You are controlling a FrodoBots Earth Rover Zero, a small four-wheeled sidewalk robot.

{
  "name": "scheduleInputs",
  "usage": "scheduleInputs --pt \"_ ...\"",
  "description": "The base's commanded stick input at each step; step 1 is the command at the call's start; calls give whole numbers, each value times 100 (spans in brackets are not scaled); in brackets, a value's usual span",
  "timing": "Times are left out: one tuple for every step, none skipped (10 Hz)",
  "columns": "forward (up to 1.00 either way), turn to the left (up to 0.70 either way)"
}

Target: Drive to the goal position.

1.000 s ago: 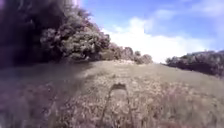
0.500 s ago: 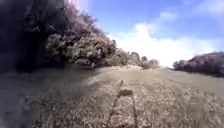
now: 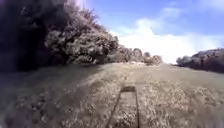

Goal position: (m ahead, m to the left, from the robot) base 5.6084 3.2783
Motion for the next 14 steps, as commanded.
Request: scheduleInputs --pt "70 -2" --pt "70 -25" --pt "70 -23" --pt "70 -1" --pt "70 0" --pt "70 0" --pt "70 -1" --pt "70 -23" --pt "70 -19" --pt "70 -12" --pt "70 -4" --pt "70 -11" --pt "70 -33" --pt "70 -34"
